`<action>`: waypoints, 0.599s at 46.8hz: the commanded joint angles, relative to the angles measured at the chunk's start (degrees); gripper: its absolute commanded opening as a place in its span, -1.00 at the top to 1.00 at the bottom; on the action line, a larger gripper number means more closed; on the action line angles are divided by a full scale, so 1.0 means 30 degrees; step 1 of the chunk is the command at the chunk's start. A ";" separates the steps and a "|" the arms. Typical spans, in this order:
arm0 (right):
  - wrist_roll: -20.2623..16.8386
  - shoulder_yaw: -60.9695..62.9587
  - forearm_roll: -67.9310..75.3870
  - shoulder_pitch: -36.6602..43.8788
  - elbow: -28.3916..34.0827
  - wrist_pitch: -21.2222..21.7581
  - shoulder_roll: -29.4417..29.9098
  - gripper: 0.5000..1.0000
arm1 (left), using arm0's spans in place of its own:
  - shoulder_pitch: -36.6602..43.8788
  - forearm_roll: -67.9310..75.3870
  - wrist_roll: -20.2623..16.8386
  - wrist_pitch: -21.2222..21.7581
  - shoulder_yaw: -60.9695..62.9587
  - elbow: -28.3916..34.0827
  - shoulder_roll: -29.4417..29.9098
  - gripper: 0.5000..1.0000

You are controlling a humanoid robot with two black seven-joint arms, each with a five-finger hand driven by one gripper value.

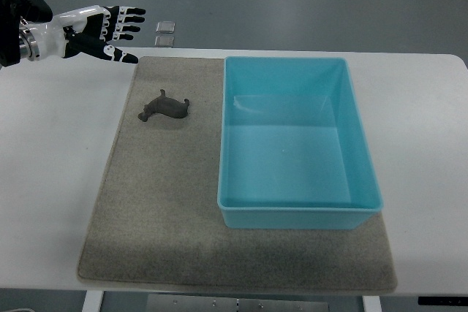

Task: Place brown hippo in blue box with left hand
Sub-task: 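Move the open left hand toward the brown hippo on the mat, then lower the left hand over the brown hippo, fingers reaching down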

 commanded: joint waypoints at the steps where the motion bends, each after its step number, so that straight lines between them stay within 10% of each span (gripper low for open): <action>1: -0.0001 0.0000 0.0006 -0.0007 0.0000 -0.0001 0.0000 -0.74 | 0.0034 0.1424 -0.0021 0.0273 0.0025 -0.0435 0.0029 -1.00; 28: -0.0001 0.0000 0.0006 -0.0007 0.0000 -0.0001 0.0000 -0.74 | -0.0229 0.9718 -0.0051 0.5929 0.3803 -0.3863 0.0205 -1.00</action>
